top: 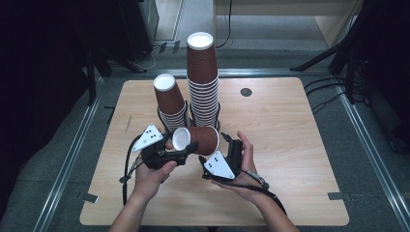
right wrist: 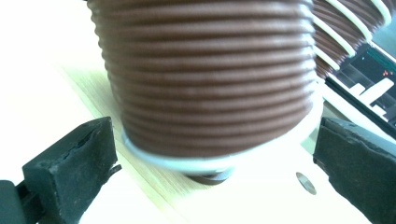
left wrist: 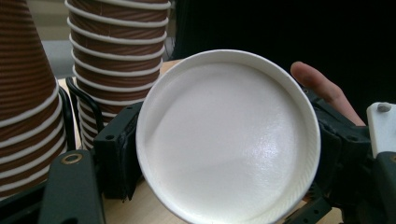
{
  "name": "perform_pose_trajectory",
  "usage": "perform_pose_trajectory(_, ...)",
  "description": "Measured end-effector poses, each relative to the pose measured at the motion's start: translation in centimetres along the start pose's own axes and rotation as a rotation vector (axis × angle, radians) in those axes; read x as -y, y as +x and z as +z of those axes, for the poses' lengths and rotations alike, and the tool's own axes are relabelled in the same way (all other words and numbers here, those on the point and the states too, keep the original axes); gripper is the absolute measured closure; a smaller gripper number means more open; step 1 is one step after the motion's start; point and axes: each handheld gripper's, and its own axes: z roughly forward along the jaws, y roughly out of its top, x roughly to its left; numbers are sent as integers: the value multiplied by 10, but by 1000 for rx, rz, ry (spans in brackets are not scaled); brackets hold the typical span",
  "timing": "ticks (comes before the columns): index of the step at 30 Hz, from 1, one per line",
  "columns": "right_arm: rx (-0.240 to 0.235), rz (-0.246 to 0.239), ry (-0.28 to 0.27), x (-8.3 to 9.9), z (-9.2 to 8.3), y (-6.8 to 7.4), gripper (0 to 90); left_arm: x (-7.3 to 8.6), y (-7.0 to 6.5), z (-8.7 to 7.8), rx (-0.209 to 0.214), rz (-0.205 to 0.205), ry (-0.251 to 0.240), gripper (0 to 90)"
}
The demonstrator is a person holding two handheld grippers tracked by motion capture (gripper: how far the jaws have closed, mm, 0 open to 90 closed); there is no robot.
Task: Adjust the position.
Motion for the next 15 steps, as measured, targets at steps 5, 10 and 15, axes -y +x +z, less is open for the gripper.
perform_pose_trajectory(5, 26, 39, -1, 1, -7, -7, 0, -1, 1, 0, -15, 2, -11, 230)
perform_pose_trajectory(10, 59, 222, 12, 3, -15, -14, 0, -2, 4, 0, -33, 10, -21, 229)
perform_pose_trajectory(15, 51, 367, 24, 7, -18, -16, 0, -3, 7, -3, -46, 0, -44, 229)
